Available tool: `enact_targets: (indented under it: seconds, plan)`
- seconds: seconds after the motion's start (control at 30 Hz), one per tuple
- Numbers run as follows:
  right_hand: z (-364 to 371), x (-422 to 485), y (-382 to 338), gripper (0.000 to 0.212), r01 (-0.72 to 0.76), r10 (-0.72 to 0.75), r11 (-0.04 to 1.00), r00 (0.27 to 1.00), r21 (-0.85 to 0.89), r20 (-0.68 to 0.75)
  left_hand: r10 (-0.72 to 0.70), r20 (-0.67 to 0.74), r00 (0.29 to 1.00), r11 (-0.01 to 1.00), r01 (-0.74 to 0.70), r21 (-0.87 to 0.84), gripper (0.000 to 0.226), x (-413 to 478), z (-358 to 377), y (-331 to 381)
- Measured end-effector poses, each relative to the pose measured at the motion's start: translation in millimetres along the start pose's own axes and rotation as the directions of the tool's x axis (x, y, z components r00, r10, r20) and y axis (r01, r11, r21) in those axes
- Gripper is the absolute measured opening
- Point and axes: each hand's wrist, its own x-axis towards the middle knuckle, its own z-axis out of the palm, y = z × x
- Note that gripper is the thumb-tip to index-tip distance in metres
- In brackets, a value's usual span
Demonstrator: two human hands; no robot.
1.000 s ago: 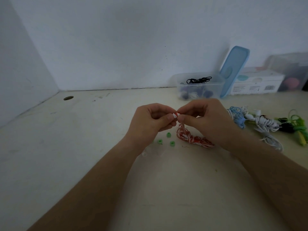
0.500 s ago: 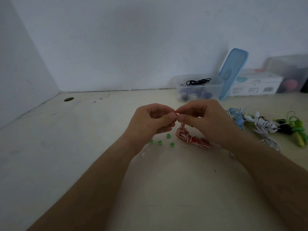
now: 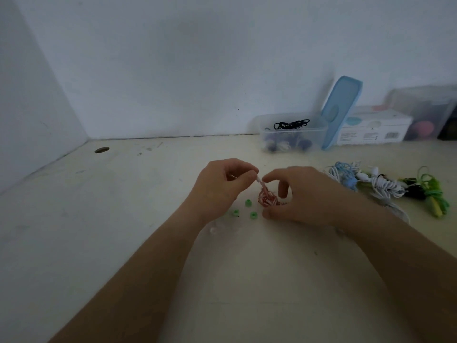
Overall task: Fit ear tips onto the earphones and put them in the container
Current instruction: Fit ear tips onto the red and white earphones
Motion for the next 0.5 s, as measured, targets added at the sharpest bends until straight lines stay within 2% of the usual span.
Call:
enact_targets:
  seconds: [0.13, 0.3, 0.4, 0.5]
  plan:
    - [4, 0, -2, 0.03, 0.011, -0.01, 0.999, 0.999, 0.042, -0.031, 0.033, -0.02, 0.999, 0.991, -0.03, 0.132, 0.015, 2, 1, -7]
    - [1, 4, -2, 0.01, 0.032, 0.018, 0.968, 0.98, 0.247, -0.197, 0.046, -0.034, 0.998, 0.993, -0.042, 0.108, 0.015, 6, 2, -7]
    - [-8, 3, -2, 0.007, 0.08, 0.032, 0.9, 0.968, 0.429, -0.248, 0.038, -0.057, 0.998, 0.999, -0.038, -0.002, 0.012, 9, 2, -1]
    - [-23, 3, -6, 0.015, 0.143, 0.035, 0.818, 0.955, 0.558, -0.296, -0.046, -0.066, 0.997, 0.97, 0.028, -0.242, 0.014, 13, 1, 13]
